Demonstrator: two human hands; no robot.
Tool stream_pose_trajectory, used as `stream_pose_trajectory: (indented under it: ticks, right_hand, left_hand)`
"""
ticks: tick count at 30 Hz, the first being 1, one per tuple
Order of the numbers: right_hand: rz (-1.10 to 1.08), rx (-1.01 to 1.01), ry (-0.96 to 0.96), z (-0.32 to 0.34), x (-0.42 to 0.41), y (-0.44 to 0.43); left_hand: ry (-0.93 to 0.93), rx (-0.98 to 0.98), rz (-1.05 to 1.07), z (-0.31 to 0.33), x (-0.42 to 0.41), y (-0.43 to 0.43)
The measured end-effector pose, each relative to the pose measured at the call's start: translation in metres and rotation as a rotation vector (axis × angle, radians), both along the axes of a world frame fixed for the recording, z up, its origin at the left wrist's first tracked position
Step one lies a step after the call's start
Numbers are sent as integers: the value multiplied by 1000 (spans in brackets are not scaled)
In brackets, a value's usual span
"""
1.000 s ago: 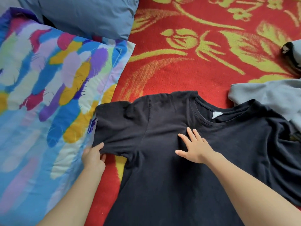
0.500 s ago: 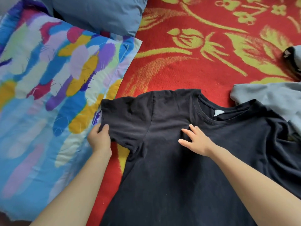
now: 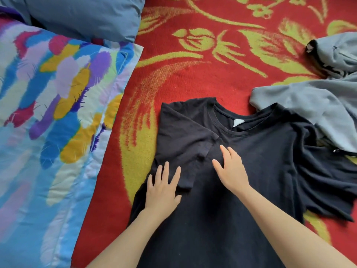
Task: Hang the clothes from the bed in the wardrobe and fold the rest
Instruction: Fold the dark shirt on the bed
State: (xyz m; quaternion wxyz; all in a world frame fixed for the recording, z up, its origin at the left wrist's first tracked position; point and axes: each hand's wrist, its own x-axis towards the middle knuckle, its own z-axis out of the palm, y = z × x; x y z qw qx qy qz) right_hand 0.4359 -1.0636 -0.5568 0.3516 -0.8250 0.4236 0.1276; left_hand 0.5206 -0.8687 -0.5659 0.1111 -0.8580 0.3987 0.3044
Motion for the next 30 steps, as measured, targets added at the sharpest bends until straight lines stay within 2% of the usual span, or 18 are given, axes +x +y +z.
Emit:
stream_pose_trajectory:
  ticks: [3, 5, 9, 12, 14, 17, 22, 24, 27, 28, 30]
  right_hand:
    - [162, -94, 112, 0, -12, 3]
    - [49, -188, 61, 4, -27, -5]
    - [-686, -397, -53, 12, -89, -55]
    - [-1273, -351, 48, 10, -140, -93]
    - [-1478, -224, 116, 9, -175, -113]
    - [-1611, -39, 35, 1, -205, -136]
    - [-1711, 312, -153, -5, -229, -148]
    - [-1753, 296, -227, 5, -231, -151]
    - [-1721, 30, -404, 24, -219, -148]
    - [-1603, -92, -451, 32, -209, -142]
    - [-1160, -374, -500, 46, -181, -120]
  left_hand:
    - [6, 50, -82, -3, 6, 8]
    - [-18, 30, -77, -2, 7, 7]
    - [-94, 23, 7, 3, -2, 1]
    - [-82, 88, 37, 2, -17, 8]
    - [-93, 92, 45, 2, -31, 5]
    - [-101, 36, 88, 14, -40, -7]
    - [-103, -27, -29, 18, -48, -21]
    - [-72, -31, -75, 21, -58, -35]
    - [-3, 2, -37, 13, -65, -50]
    - [63, -31, 8, 13, -66, -55]
    - [278, -238, 220, 17, -68, -70]
